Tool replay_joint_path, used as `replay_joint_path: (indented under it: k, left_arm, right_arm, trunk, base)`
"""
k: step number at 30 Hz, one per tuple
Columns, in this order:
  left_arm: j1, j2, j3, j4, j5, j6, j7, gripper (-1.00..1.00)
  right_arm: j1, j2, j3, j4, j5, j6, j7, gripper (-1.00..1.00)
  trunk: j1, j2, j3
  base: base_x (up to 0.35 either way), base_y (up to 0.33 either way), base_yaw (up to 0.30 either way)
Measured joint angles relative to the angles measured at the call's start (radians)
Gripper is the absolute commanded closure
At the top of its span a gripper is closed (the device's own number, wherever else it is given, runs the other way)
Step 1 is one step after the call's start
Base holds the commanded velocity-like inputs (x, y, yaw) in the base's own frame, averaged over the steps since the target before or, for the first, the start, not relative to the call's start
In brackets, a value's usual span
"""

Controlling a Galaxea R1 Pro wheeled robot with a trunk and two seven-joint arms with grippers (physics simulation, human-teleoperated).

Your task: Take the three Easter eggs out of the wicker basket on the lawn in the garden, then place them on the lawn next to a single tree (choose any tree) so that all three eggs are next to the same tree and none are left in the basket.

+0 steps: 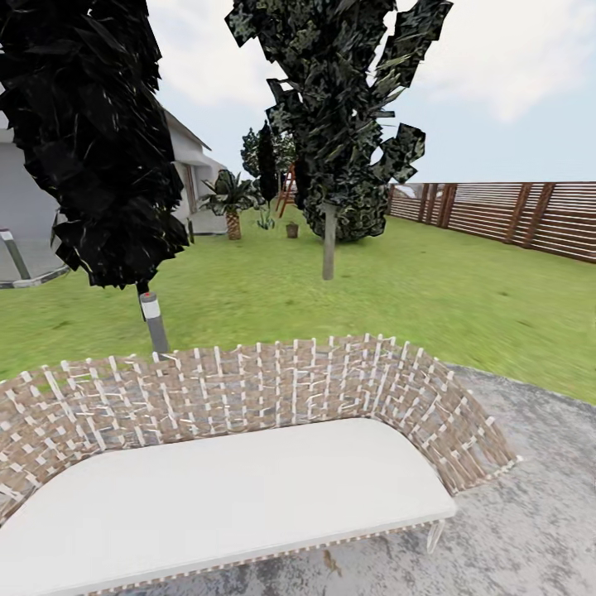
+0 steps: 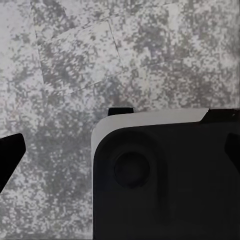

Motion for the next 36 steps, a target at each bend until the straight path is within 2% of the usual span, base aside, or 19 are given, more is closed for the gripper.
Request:
replay_joint_path:
  k: [36]
  left_arm:
    - [0.000,0.000,0.000,0.000,0.000,0.000,0.000,-1.00]
  right_arm:
    - [0.000,0.000,0.000,0.001,0.000,0.000,0.000,-1.00]
  trunk:
    - [0.000,0.000,0.000]
  base:
    - [0.000,-0.278,0.000]
